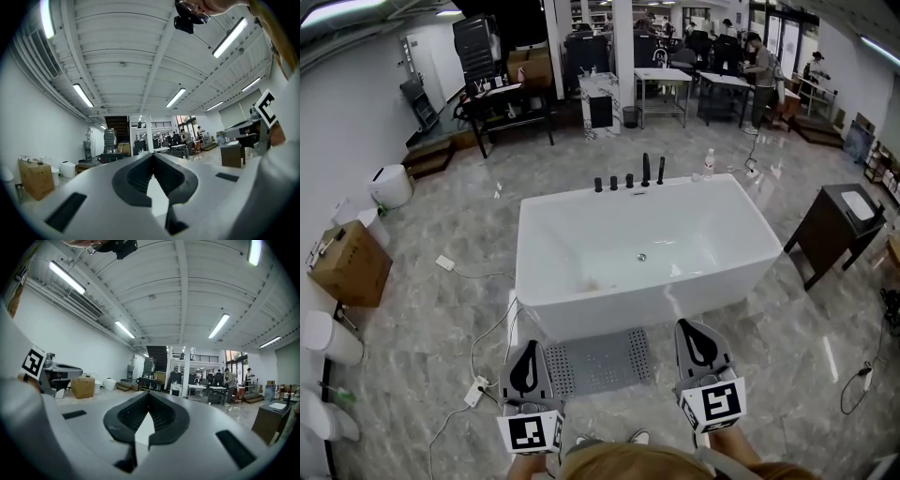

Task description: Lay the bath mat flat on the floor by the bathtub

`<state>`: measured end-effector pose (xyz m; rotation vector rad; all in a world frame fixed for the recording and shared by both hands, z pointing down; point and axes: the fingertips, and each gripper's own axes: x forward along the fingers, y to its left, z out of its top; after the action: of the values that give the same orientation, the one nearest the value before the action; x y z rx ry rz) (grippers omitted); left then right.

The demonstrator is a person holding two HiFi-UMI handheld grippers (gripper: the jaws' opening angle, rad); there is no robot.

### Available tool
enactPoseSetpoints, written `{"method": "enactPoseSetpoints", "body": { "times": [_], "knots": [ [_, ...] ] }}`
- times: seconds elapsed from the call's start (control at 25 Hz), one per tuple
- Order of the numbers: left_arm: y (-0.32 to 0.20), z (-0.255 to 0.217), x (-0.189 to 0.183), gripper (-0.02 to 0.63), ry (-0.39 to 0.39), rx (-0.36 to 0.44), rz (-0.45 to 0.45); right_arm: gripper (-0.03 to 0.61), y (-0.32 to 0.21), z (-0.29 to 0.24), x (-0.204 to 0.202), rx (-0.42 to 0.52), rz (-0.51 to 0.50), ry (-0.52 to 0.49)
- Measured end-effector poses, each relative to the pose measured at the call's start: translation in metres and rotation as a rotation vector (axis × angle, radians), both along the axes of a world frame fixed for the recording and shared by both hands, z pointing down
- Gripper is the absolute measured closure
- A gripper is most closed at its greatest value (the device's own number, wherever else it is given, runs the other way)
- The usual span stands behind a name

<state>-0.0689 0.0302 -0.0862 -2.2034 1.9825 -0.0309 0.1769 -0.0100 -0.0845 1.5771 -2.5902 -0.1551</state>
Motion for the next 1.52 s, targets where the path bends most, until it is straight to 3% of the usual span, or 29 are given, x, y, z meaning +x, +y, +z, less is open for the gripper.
{"method": "enactPoseSetpoints", "body": {
  "times": [0.92, 1.52],
  "knots": [
    [-0.014, 0.014, 0.000, 0.611, 0.001, -0.029, 0.056, 0.577, -0.003, 0.012, -0.012, -0.036, 0.021, 0.026],
    [-0.011, 0.008, -0.010, 0.611, -0.001, -0.020, 0.044, 0.576, -0.002, 0.004, -0.025, -0.019, 0.004, 0.036]
  ]
}}
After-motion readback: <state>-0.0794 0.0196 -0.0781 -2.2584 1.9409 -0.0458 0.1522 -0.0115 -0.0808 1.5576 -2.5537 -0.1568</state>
